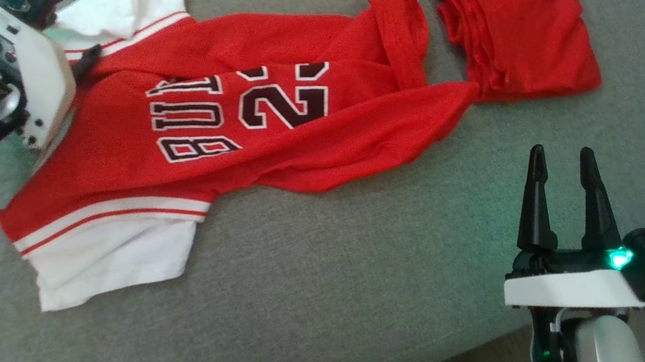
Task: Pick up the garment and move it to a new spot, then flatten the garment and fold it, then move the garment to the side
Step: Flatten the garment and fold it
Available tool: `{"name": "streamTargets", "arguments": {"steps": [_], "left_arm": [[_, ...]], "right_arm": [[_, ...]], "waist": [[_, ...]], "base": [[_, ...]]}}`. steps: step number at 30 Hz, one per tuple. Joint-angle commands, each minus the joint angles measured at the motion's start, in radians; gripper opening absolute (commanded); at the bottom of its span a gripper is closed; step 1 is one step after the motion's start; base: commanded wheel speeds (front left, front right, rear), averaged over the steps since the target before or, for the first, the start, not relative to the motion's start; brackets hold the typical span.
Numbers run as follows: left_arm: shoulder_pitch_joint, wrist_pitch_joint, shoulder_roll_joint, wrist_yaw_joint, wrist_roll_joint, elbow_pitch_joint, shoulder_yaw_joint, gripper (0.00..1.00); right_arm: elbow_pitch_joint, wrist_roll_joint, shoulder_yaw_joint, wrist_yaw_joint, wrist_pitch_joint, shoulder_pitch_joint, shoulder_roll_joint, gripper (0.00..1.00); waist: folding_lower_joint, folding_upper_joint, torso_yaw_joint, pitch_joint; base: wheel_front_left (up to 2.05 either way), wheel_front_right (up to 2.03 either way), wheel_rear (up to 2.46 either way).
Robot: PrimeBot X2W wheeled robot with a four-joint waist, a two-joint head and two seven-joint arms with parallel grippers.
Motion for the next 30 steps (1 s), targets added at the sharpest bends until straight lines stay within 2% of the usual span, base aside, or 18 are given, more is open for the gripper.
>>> {"name": "streamTargets", "arguments": {"steps": [1, 12, 18, 19, 20, 25, 30], "left_arm": [[-0.073, -0.014, 0.06, 0.002, -0.008, -0.014, 0.019, 1.0], [-0.137, 0.003, 0.104, 0.002, -0.09, 0.065, -0.139, 1.0], [-0.144, 0.133, 0.127, 0.002, -0.212, 0.083, -0.211, 1.0], [-0.147, 0.151, 0.132, 0.002, -0.23, 0.079, -0.219, 0.42], [-0.151, 0.16, 0.138, 0.002, -0.244, 0.073, -0.226, 0.0], [-0.201, 0.075, 0.142, 0.003, -0.245, 0.096, -0.209, 0.0], [-0.27, -0.093, 0.119, 0.069, -0.18, 0.172, -0.174, 0.0]], "right_arm": [[-0.037, 0.009, 0.021, -0.002, -0.011, -0.018, -0.004, 1.0], [-0.062, 0.03, 0.042, -0.002, -0.011, -0.012, -0.004, 1.0], [-0.075, 0.037, 0.048, -0.002, -0.011, -0.003, -0.004, 1.0], [-0.076, 0.038, 0.048, -0.002, -0.011, -0.002, -0.004, 1.0], [-0.079, 0.038, 0.047, -0.002, -0.011, -0.002, -0.004, 1.0], [-0.089, 0.04, 0.041, -0.002, -0.011, -0.003, -0.004, 1.0], [-0.089, 0.04, 0.047, -0.002, -0.011, -0.008, -0.004, 1.0]], "waist": [[-0.0002, 0.0, -0.026, 0.024], [-0.0002, 0.0, -0.073, 0.056], [-0.0002, 0.0, -0.089, 0.069], [-0.0002, 0.0, -0.09, 0.07], [-0.0002, 0.0, -0.091, 0.072], [-0.0002, 0.0, -0.087, 0.084], [-0.0002, 0.0, -0.081, 0.091]], "base": [[0.0, 0.0, 0.0], [0.0, 0.0, 0.0], [0.0, 0.0, 0.0], [0.0, 0.0, 0.0], [0.0, 0.0, 0.0], [0.0, 0.0, 0.0], [0.0, 0.0, 0.0]]}}
